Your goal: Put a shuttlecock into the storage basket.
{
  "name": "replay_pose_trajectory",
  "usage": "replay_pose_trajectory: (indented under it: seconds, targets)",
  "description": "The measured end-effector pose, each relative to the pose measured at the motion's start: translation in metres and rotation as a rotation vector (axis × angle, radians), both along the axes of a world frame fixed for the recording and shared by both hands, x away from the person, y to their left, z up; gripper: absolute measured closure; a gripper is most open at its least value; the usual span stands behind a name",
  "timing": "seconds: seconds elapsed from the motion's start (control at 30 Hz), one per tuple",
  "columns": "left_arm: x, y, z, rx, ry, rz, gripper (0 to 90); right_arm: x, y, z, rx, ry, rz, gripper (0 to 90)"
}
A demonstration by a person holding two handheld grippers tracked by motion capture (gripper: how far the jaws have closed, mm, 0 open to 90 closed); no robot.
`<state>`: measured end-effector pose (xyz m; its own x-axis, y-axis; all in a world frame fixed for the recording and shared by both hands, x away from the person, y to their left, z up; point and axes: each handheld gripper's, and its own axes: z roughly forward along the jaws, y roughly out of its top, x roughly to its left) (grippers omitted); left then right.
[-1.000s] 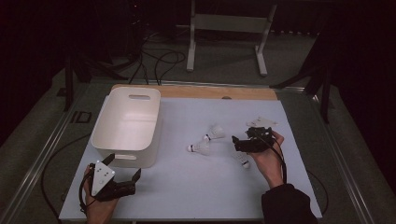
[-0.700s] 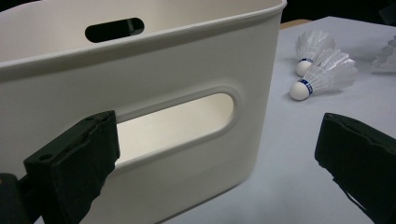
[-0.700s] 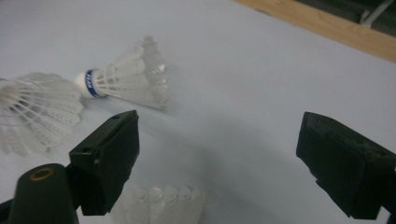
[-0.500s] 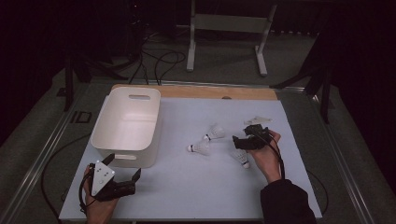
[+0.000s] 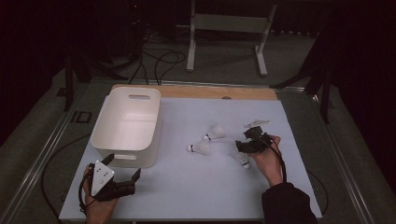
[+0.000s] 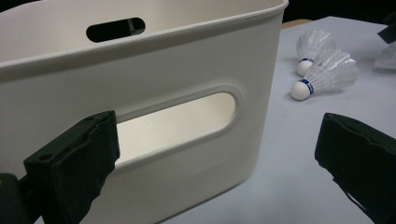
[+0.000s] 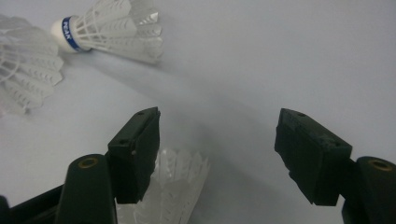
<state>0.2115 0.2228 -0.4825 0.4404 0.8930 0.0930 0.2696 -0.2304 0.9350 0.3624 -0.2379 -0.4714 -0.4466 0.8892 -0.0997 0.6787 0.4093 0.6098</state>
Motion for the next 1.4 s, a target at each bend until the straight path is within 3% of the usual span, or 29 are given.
replay_pose_trajectory:
  seconds: [0.2, 0.43, 0.6, 0.67, 0.8, 0.97, 1.4]
  targets:
    - [0.000, 0.000, 0.000, 0.003, 0.001, 0.001, 0.4, -0.017, -0.009, 0.008, 0.025, 0.011, 0.009, 34.6]
    - [0.000, 0.000, 0.000, 0.004, 0.000, 0.001, 0.4, -0.030, -0.022, 0.009, 0.078, 0.067, 0.023, 45.0]
    - [0.000, 0.000, 0.000, 0.005, -0.001, 0.001, 0.4, -0.032, -0.027, 0.010, 0.116, 0.094, 0.019, 55.8]
    - [0.000, 0.000, 0.000, 0.005, -0.001, 0.001, 0.4, -0.031, -0.027, 0.009, 0.133, 0.115, 0.020, 64.7]
    - [0.000, 0.000, 0.000, 0.005, -0.001, 0.000, 0.4, -0.032, -0.024, 0.007, 0.130, 0.132, 0.041, 77.0]
    - [0.000, 0.000, 0.000, 0.005, -0.001, 0.001, 0.4, -0.033, -0.018, 0.009, 0.116, 0.113, 0.065, 88.7]
    - [0.000, -0.001, 0.000, 0.005, -0.001, -0.002, 0.4, -0.034, -0.015, 0.023, 0.129, -0.020, 0.034, 89.6]
